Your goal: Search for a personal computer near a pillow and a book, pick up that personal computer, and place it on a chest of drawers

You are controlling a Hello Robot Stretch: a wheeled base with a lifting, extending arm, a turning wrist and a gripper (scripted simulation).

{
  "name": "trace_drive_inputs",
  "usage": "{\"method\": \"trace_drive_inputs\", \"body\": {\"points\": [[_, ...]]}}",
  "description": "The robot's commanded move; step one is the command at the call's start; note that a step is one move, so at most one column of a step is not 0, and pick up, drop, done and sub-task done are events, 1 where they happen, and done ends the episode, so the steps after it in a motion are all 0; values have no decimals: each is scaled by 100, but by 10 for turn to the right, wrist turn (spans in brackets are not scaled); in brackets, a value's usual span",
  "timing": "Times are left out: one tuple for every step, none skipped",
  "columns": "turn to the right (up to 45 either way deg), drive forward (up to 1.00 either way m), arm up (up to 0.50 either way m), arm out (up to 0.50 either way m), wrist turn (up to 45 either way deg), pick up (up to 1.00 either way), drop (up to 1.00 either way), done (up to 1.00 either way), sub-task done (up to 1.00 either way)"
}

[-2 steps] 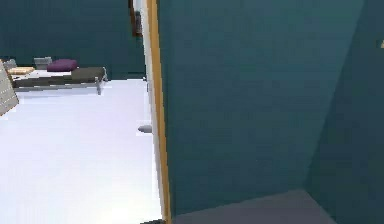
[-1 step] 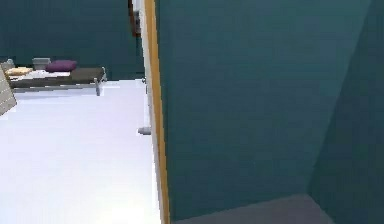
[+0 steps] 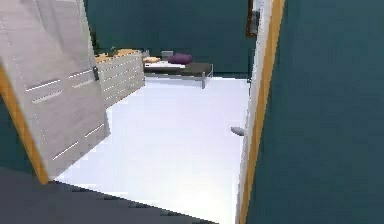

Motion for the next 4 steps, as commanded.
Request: {"method": "trace_drive_inputs", "body": {"points": [[0,85,0,0,0,0,0,0,0],[-450,0,0,0,0,0,0,0,0],[0,5,0,0,0,0,0,0,0],[-360,0,0,0,0,0,0,0,0]]}}
